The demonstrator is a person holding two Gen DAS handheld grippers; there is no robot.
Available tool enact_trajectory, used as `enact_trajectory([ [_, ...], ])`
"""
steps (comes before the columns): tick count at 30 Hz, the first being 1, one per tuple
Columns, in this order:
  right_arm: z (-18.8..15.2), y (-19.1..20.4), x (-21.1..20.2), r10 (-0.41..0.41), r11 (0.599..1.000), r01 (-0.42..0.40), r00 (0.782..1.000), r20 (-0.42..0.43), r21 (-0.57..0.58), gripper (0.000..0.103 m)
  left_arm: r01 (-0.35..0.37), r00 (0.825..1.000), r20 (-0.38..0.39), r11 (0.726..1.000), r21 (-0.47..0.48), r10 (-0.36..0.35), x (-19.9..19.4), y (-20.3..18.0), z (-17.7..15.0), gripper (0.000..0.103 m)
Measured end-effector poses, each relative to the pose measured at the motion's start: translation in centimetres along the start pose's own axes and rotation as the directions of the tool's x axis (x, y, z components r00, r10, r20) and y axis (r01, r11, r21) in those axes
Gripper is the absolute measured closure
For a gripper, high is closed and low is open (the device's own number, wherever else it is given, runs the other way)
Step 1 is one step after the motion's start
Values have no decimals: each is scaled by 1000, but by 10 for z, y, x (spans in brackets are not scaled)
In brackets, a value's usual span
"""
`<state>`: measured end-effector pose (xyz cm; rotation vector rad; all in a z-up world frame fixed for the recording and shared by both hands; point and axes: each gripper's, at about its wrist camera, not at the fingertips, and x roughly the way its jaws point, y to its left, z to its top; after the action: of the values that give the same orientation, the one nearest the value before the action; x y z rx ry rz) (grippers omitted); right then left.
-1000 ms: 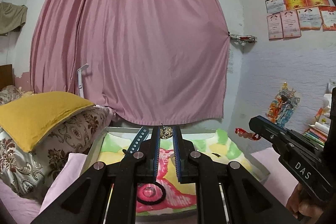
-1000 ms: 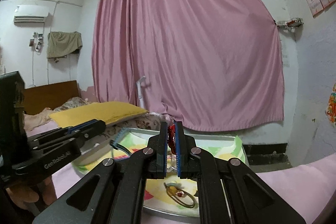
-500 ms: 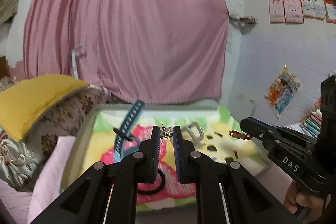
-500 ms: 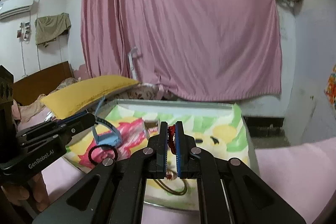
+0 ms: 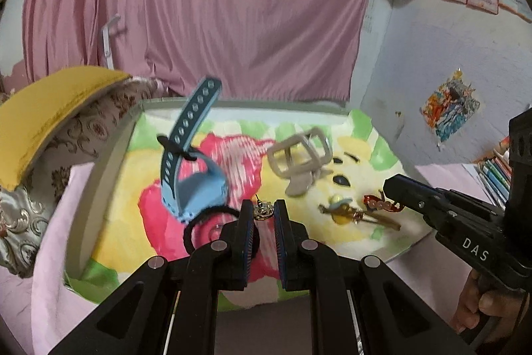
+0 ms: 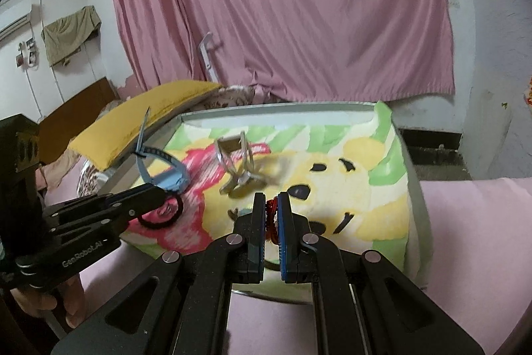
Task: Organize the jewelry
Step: 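Carry the bead string and gold stud over the tray and lower them, then open both tools to release the bead string and stud into the tray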
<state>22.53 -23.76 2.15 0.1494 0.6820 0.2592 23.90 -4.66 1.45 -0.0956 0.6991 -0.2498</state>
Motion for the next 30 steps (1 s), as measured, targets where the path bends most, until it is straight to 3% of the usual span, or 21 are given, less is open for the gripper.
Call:
enact_trajectory([
  [5, -3, 6, 2, 10, 1000, -10, 1000, -22, -10, 96, 16, 996, -87, 1000, -23, -18, 13, 4, -4, 91],
  [12, -3, 7, 2, 7, 1000, -7, 1000, -28, -5, 93, 14, 995, -96, 1000, -19, -16, 17, 4, -6, 91],
  [17, -3, 7, -1, 0, 1000, 0, 1000, -19, -5, 76, 30, 995, -90, 999, -30, -33, 16, 5, -6, 90],
  [19, -3, 9, -3, -2, 1000, 2, 1000, -10, -12, 75, 41, 995, -85, 999, -34, -43, 15, 6, -6, 89],
  [22, -3, 11, -7, -8, 1000, 9, 1000, 8, -24, 75, 46, 996, -69, 998, -42, -49, 11, 7, -6, 82],
  [25, -4, 12, -17, -24, 999, 25, 998, 57, -28, 75, 54, 998, -35, 997, -56, -56, 4, 9, -6, 67],
  [30, -3, 12, -43, -56, 998, 60, 985, 163, -23, 51, 52, 997, 54, 996, -72, -48, -15, 11, -6, 38],
])
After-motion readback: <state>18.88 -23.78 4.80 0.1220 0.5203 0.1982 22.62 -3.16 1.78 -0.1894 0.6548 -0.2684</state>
